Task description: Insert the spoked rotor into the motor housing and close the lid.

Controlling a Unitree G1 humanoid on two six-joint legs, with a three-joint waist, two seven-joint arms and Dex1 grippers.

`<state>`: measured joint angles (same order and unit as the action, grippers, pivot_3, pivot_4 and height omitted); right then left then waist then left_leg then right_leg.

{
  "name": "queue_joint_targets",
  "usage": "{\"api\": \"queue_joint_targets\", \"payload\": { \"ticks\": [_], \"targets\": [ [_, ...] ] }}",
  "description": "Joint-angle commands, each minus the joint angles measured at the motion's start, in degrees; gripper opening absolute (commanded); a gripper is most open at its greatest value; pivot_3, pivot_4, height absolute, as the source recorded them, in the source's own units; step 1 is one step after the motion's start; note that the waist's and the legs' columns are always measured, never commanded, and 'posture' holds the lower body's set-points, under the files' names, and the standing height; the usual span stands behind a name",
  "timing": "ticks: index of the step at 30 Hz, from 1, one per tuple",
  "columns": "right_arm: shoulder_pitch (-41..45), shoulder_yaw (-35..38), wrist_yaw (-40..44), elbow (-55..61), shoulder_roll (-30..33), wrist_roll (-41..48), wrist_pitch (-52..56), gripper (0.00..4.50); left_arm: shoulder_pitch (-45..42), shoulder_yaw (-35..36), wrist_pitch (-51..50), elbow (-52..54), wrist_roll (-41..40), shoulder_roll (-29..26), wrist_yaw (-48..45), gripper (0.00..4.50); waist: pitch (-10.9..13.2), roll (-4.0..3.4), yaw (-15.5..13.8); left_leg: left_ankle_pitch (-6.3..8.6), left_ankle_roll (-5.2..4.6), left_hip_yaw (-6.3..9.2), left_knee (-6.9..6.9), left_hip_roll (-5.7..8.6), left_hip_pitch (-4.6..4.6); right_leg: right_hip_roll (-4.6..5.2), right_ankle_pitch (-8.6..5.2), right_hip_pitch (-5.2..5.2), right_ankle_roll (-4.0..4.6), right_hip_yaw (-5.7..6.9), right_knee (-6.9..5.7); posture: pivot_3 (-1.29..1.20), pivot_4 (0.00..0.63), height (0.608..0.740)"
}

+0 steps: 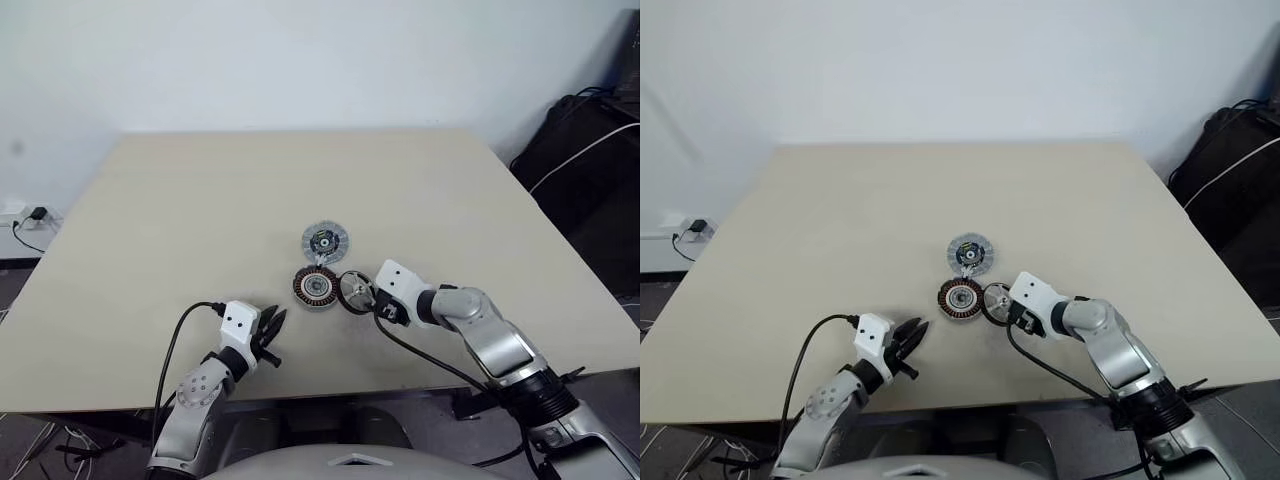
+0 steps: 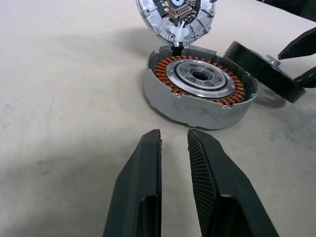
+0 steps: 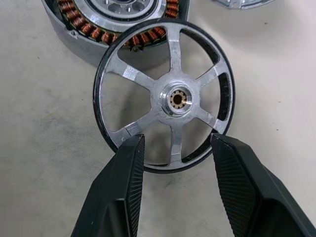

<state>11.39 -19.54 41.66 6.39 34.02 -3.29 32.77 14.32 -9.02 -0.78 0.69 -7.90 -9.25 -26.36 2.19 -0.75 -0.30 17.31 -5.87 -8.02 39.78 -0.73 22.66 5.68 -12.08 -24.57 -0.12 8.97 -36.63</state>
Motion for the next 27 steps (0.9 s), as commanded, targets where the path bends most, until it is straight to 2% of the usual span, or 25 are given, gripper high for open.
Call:
{"api": "queue_joint_targets", "payload": {
  "ticks": [1, 4, 5, 7, 12, 19, 27],
  "targets": [
    [2.00, 0.52, 0.65, -0.85, 0.27, -0.38, -1.49, 2.26, -0.62, 0.44, 1.06, 2.09, -0.69, 0.02, -0.10, 0.91, 0.00, 0.00, 0.00, 0.00, 0.01, 0.00, 0.00, 0.00, 0.00, 0.00, 0.00, 0.00, 0.00, 0.00, 0.00, 0.00, 0.000, 0.740],
    [2.35, 0.47, 1.10, -1.69, 0.26, -0.51, -1.77, 2.26, -0.64, 0.50, 1.12, 2.04, -0.68, -0.03, -0.07, 0.91, 0.00, -0.01, -0.03, -0.01, 0.01, 0.00, 0.00, 0.00, 0.00, 0.00, 0.00, 0.00, 0.00, 0.01, -0.01, 0.00, 0.000, 0.740],
    [2.58, 0.47, 1.40, -2.02, 0.17, -0.39, -1.73, 2.08, -0.61, 0.51, 1.12, 2.07, -0.65, -0.02, -0.03, 0.91, 0.00, 0.00, -0.04, -0.01, 0.02, 0.00, 0.00, 0.00, 0.00, 0.00, 0.00, 0.00, 0.00, 0.01, -0.01, 0.00, 0.000, 0.740],
    [2.89, 0.50, 1.75, -2.51, 0.01, -0.26, -1.69, 1.66, -0.54, 0.54, 1.12, 2.12, -0.60, 0.01, 0.03, 0.91, 0.00, 0.00, -0.05, -0.02, 0.03, 0.00, 0.00, 0.00, 0.00, 0.00, 0.00, 0.00, 0.00, 0.00, -0.01, 0.00, 0.000, 0.740],
    [3.14, 0.66, 2.27, -3.15, -0.32, -0.20, -1.74, 0.05, -0.40, 0.63, 1.21, 2.03, -0.55, 0.14, 0.07, 0.91, 0.00, -0.01, -0.05, -0.02, 0.03, 0.00, 0.01, 0.00, 0.00, 0.00, 0.00, 0.01, 0.00, 0.00, -0.01, 0.00, 0.000, 0.740],
    [3.33, 1.89, 1.75, 0.08, 0.68, -0.64, -1.37, 0.05, -0.44, 0.56, 1.15, 1.93, -0.58, 0.24, 0.01, 0.91, 0.00, -0.01, -0.09, -0.07, 0.12, 0.00, 0.01, 0.00, 0.00, 0.00, 0.01, 0.00, 0.00, 0.00, -0.02, 0.00, 0.000, 0.740],
    [5.46, -0.90, 1.28, 6.65, 2.94, -5.77, -3.02, 0.05, -0.66, 0.45, 1.09, 1.96, -0.51, 0.30, 0.00, 0.91, 0.00, -0.01, -0.38, -0.03, 0.04, 0.00, 0.02, -0.01, 0.00, 0.00, 0.00, -0.01, 0.01, 0.01, -0.03, 0.00, 0.000, 0.740]
  ]
}}
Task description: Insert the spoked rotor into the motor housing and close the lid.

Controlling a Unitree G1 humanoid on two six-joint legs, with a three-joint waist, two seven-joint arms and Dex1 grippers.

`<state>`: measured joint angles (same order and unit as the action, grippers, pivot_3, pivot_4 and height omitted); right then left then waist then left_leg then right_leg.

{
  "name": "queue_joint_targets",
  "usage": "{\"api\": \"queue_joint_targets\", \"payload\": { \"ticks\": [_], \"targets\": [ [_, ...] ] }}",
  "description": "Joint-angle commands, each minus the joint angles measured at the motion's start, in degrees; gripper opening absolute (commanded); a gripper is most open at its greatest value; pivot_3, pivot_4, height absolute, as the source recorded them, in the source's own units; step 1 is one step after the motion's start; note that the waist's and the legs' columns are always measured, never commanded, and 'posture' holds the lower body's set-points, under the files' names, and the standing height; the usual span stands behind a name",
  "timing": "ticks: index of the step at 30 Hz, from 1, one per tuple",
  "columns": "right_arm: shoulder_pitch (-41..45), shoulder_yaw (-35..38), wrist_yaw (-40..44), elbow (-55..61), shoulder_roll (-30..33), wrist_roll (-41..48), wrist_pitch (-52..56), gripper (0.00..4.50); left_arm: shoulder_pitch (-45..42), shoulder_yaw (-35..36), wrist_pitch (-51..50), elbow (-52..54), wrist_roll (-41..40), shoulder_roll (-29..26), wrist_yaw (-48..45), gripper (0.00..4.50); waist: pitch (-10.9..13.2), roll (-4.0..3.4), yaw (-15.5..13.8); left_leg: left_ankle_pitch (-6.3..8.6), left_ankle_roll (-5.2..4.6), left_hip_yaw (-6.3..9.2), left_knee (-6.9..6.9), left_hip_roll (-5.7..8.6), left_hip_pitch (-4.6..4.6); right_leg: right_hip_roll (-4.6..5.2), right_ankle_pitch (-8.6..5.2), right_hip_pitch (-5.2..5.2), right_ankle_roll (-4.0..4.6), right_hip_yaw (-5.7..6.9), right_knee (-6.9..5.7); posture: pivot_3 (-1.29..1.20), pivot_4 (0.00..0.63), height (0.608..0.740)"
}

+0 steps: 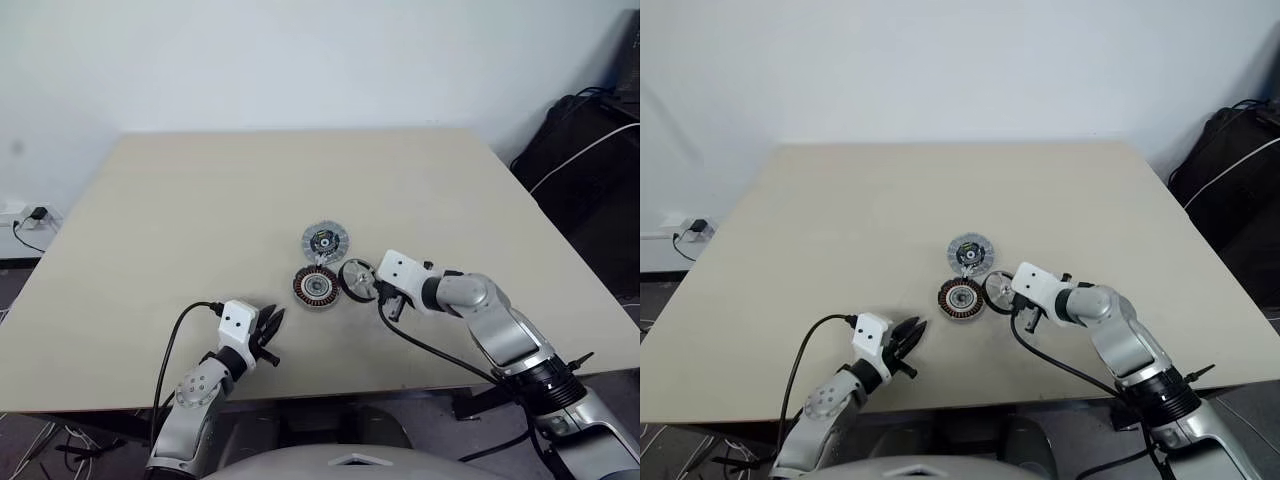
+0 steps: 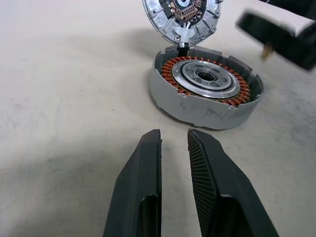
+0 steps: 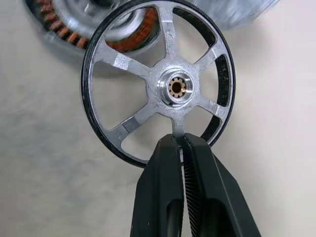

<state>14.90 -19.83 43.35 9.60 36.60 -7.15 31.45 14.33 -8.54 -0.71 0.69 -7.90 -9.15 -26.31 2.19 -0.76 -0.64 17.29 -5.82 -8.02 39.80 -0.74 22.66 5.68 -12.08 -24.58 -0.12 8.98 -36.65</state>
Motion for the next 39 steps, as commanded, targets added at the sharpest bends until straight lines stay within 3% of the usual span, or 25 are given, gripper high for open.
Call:
{"api": "queue_joint_targets", "payload": {
  "ticks": [1, 12, 39],
  "targets": [
    [2.17, -1.28, -0.19, 3.96, 0.29, -2.53, -1.94, 0.05, -0.71, -0.06, 0.87, 2.12, -0.51, 0.24, 0.00, 0.91, 0.00, 0.00, -0.09, 0.00, 0.01, 0.00, 0.00, 0.00, 0.00, 0.00, 0.00, 0.00, 0.00, 0.01, -0.01, 0.00, 0.000, 0.740],
    [6.56, -10.08, 1.02, 0.49, -3.20, -9.15, -6.59, 0.05, -1.04, 0.06, 1.35, 1.39, -0.53, 0.32, -0.06, 0.91, 0.00, 0.01, -0.11, -0.07, 0.11, -0.01, 0.03, 0.01, 0.01, 0.00, 0.00, 0.01, 0.00, 0.01, -0.01, 0.00, 0.000, 0.740],
    [11.38, -10.72, 2.76, -11.03, -8.57, -12.70, -11.92, 0.05, -0.54, 0.07, 0.99, 3.02, -0.73, 0.67, 0.90, 0.91, 0.00, 0.01, -0.07, -0.10, 0.16, -0.02, 0.08, 0.01, 0.01, -0.01, 0.01, 0.02, 0.00, 0.01, -0.09, 0.00, 0.000, 0.740]
  ]
}}
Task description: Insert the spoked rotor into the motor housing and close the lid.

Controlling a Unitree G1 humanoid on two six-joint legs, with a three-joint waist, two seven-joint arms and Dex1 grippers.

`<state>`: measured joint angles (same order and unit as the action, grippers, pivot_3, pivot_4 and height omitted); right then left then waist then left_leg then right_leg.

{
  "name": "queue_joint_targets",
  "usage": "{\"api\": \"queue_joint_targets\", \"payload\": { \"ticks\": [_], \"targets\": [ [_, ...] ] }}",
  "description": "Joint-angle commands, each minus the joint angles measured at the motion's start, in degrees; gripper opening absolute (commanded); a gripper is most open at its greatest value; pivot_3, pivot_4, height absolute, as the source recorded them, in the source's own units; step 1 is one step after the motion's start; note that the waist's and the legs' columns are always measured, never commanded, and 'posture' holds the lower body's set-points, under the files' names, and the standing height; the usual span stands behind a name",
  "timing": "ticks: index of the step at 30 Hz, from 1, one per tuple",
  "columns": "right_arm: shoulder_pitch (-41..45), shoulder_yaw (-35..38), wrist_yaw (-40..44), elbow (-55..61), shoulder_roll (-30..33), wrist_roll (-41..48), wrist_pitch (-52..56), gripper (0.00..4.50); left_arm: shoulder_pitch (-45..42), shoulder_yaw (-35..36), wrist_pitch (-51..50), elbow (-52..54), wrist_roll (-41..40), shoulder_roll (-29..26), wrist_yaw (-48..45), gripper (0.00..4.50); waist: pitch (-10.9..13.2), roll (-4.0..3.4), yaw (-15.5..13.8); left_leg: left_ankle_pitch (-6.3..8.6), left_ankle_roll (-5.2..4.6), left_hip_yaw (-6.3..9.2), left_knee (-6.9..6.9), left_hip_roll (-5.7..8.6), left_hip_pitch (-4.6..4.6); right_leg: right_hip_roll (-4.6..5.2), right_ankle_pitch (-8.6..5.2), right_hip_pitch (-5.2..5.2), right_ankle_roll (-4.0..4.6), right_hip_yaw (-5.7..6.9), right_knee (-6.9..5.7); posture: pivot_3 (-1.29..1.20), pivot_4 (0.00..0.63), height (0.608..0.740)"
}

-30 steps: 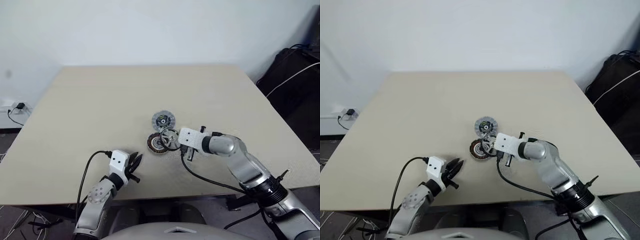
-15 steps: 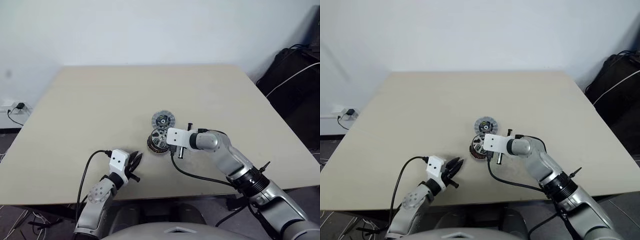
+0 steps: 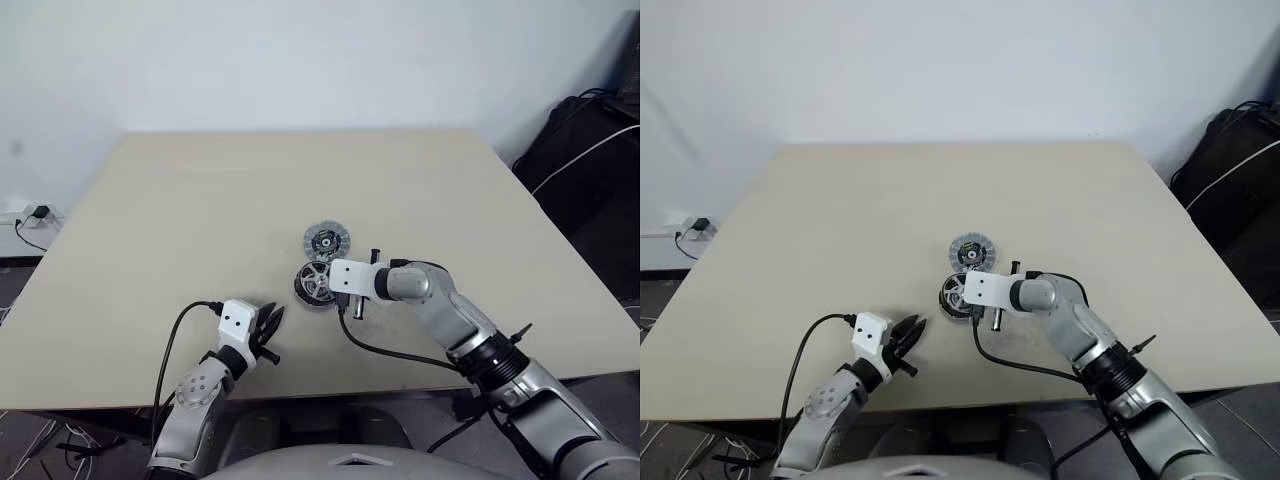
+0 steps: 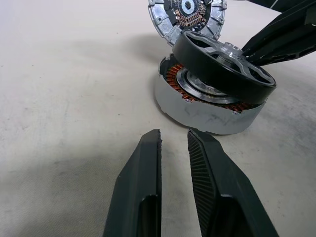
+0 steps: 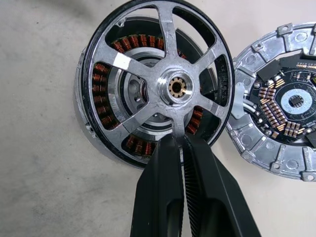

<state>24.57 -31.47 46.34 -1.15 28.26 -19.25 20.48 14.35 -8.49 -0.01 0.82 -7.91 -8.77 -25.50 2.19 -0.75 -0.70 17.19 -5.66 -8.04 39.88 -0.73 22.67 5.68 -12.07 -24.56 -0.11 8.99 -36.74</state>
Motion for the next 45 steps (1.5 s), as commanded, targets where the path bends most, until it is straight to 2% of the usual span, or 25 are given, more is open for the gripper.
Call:
{"api": "queue_joint_targets", "payload": {
  "ticks": [1, 14, 17, 21, 29, 32, 36, 37, 41, 45],
  "targets": [
    [1.87, 0.97, -0.30, -0.69, -0.32, -0.68, -1.08, 0.05, -0.47, -0.04, 0.25, 3.08, -0.69, 0.31, 0.15, 0.91, 0.00, 0.00, -0.01, 0.00, 0.00, 0.00, 0.00, 0.00, 0.00, 0.00, 0.00, 0.00, 0.00, 0.00, 0.00, 0.00, 0.000, 0.740],
    [2.20, 1.27, 1.22, -2.01, 0.65, -1.21, -2.06, 0.05, -0.41, -0.11, -0.82, 4.37, -0.67, 0.53, 0.67, 0.91, -0.01, -0.01, -0.05, 0.00, 0.01, 0.00, 0.01, 0.00, 0.00, 0.00, 0.00, 0.01, 0.00, 0.00, -0.01, 0.00, 0.000, 0.740],
    [2.12, 1.38, 1.63, -1.76, 0.86, -1.20, -1.97, 0.78, -0.53, -0.12, -0.91, 4.35, -0.73, 0.56, 0.56, 0.91, -0.01, -0.01, -0.06, 0.00, 0.00, 0.00, 0.01, 0.01, 0.00, 0.00, 0.00, 0.01, 0.00, 0.00, 0.00, 0.00, 0.000, 0.740],
    [2.12, 1.53, 1.39, -0.40, 1.25, -1.59, -2.39, 2.10, -0.47, -0.05, -0.73, 4.11, -0.78, 0.54, 0.43, 0.91, -0.01, -0.02, 0.02, 0.00, 0.01, 0.00, 0.01, 0.01, -0.01, 0.00, 0.00, 0.01, 0.00, -0.01, -0.01, 0.00, 0.000, 0.740],
    [1.83, 3.82, 1.08, 3.20, 0.74, 0.46, -1.54, 2.10, -0.63, 0.14, 0.07, 2.77, -0.81, 0.60, 0.19, 0.91, -0.01, -0.02, 0.00, -0.01, 0.02, 0.00, 0.01, 0.00, -0.01, 0.00, 0.00, 0.00, 0.01, -0.01, -0.03, 0.00, 0.000, 0.740],
    [1.10, 6.03, -1.24, 3.25, -1.99, 2.57, 0.09, 1.53, -0.78, 0.21, 0.41, 2.23, -0.79, 0.67, 0.13, 0.91, -0.01, -0.02, 0.00, -0.01, 0.02, 0.00, 0.01, 0.00, -0.01, 0.00, 0.00, 0.00, 0.01, -0.01, -0.04, 0.00, 0.000, 0.740],
    [-0.03, 8.39, -6.35, 1.24, -7.81, 4.26, 3.18, 0.18, -0.82, 0.23, 0.71, 1.93, -0.76, 0.69, 0.03, 0.91, -0.02, -0.01, 0.03, -0.02, 0.04, 0.00, 0.02, -0.01, -0.02, 0.00, 0.00, 0.00, 0.01, -0.01, -0.06, 0.00, 0.000, 0.740],
    [-0.42, 9.18, -7.76, 0.79, -9.63, 4.94, 4.21, 0.03, -0.79, 0.26, 0.75, 1.95, -0.76, 0.67, 0.02, 0.91, -0.02, -0.01, 0.03, -0.02, 0.04, 0.00, 0.01, -0.01, -0.01, -0.01, 0.00, -0.01, 0.02, -0.01, -0.07, 0.00, 0.000, 0.740],
    [-2.70, 14.57, -13.06, -0.65, -18.59, 10.79, 8.87, 0.03, -0.60, 0.33, 0.98, 2.13, -0.66, 0.51, -0.02, 0.91, -0.02, -0.03, 0.10, -0.03, 0.07, 0.00, 0.01, -0.01, 0.00, -0.02, 0.01, -0.01, 0.03, -0.02, -0.10, 0.00, 0.000, 0.740],
    [-4.61, 16.44, -15.09, -1.45, -22.19, 13.74, 12.15, 0.03, -0.63, 0.73, 1.29, 1.71, -0.77, 0.13, -0.26, 0.91, -0.03, -0.04, 0.19, -0.04, 0.07, 0.00, 0.01, 0.00, -0.01, -0.03, 0.02, 0.00, 0.01, -0.05, -0.09, 0.00, 0.000, 0.740]
  ]
}}
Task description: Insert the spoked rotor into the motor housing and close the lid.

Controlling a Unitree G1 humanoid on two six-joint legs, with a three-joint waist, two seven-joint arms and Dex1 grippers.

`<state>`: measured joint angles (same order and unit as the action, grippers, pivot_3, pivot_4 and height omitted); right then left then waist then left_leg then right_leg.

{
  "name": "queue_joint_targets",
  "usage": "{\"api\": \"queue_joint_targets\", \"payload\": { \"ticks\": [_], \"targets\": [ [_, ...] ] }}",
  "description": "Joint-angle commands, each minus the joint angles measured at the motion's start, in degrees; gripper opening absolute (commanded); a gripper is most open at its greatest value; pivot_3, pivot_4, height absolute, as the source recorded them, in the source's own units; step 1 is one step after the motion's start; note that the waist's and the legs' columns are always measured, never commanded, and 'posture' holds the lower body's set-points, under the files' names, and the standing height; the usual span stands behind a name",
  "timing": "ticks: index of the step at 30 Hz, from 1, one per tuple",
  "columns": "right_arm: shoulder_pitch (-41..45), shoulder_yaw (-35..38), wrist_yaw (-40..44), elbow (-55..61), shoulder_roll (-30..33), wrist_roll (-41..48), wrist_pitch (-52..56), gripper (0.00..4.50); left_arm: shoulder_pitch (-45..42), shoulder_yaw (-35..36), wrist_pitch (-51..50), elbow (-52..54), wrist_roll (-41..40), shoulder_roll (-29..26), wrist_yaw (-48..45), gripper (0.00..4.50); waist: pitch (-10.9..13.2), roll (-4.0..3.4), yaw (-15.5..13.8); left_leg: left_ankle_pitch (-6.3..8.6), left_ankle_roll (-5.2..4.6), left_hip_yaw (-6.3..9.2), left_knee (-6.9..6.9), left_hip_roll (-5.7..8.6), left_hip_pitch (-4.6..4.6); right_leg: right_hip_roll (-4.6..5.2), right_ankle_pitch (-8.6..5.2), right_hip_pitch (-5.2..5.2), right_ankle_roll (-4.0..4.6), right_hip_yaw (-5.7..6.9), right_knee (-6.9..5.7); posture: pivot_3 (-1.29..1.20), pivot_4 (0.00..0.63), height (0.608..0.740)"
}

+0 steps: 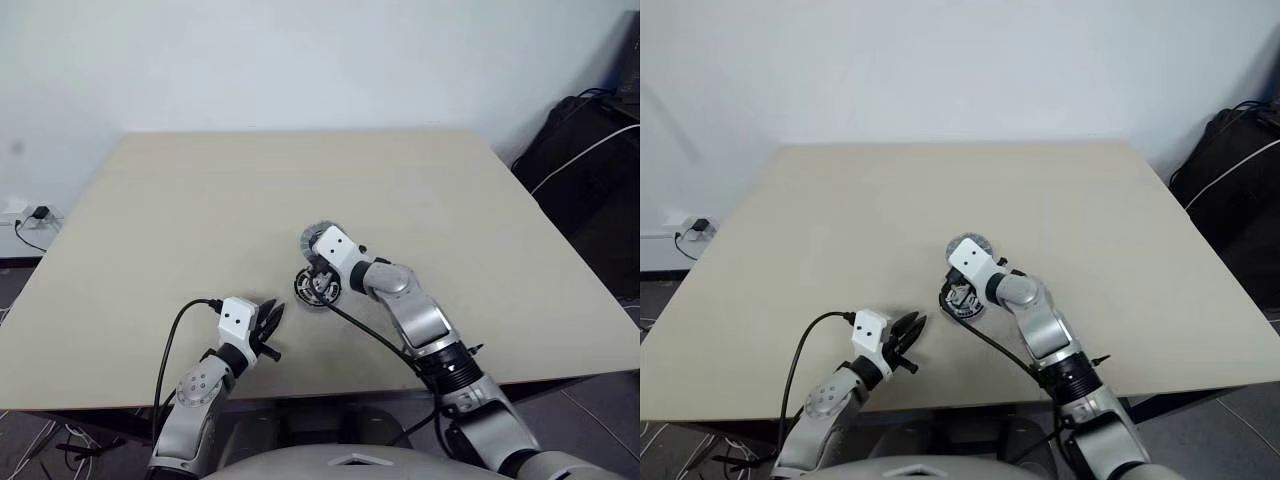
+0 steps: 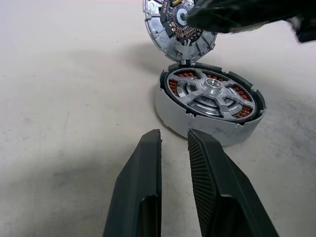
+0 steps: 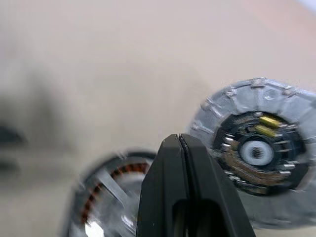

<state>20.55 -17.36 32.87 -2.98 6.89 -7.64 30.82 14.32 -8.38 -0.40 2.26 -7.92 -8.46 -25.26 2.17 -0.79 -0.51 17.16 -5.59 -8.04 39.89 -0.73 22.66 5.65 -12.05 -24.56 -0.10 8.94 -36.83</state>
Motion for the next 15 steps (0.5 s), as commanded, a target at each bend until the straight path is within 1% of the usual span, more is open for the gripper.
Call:
{"api": "queue_joint_targets", "payload": {
  "ticks": [1, 6, 7, 12, 13, 15],
  "targets": [
    [-1.13, 2.55, -1.82, 0.32, -1.06, 2.75, 2.51, 0.03, -0.62, 0.73, 1.82, 0.06, -0.78, -0.28, -0.57, 0.91, 0.00, -0.01, 0.01, 0.00, 0.00, 0.00, 0.00, 0.01, 0.00, 0.00, 0.00, 0.00, -0.01, -0.01, 0.01, 0.00, 0.000, 0.740],
    [-5.09, 2.10, -0.85, -0.58, 0.64, 4.95, 5.27, 0.03, -0.45, 1.08, 2.56, -0.78, -0.84, -0.54, -0.85, 0.91, -0.01, -0.04, 0.52, 0.00, 0.00, -0.01, 0.00, 0.01, 0.00, -0.02, 0.00, -0.01, 0.00, -0.03, 0.01, 0.00, 0.000, 0.740],
    [-5.65, 1.71, -0.70, -0.65, 1.23, 5.00, 5.35, 0.03, -0.41, 1.10, 2.61, -0.80, -0.83, -0.54, -0.86, 0.91, -0.10, -0.15, 0.70, 0.00, 0.00, -0.01, -0.01, 0.01, 0.00, -0.02, 0.00, -0.02, 0.00, -0.04, 0.00, 0.00, 0.000, 0.740],
    [-5.77, 1.46, 0.19, 1.99, 3.09, 6.22, 5.31, 0.03, -0.21, 0.79, 2.22, -0.20, -0.54, -0.36, -0.69, 0.91, -0.31, -0.24, 1.00, -0.01, 0.02, 0.00, -0.01, 0.01, -0.10, -0.02, -0.01, 0.05, -0.02, -0.05, 0.00, 0.00, 0.000, 0.740],
    [-5.12, 0.76, 1.11, 3.68, 4.41, 5.89, 4.24, 0.03, -0.26, 0.69, 1.98, 0.08, -0.52, -0.33, -0.65, 0.91, -0.30, -0.24, 1.05, -0.02, 0.03, 0.00, -0.01, 0.01, -0.10, -0.02, -0.01, 0.05, -0.02, -0.06, 0.00, 0.00, 0.000, 0.740],
    [-3.27, -2.35, 5.09, 7.61, 9.06, 4.37, 2.50, 0.03, -0.42, 0.52, 1.58, 0.46, -0.49, -0.30, -0.65, 0.91, -0.27, -0.29, 1.01, -0.02, 0.04, 0.00, -0.01, 0.01, -0.09, -0.01, 0.00, 0.03, -0.03, -0.07, -0.01, 0.00, 0.000, 0.740]
  ]
}}
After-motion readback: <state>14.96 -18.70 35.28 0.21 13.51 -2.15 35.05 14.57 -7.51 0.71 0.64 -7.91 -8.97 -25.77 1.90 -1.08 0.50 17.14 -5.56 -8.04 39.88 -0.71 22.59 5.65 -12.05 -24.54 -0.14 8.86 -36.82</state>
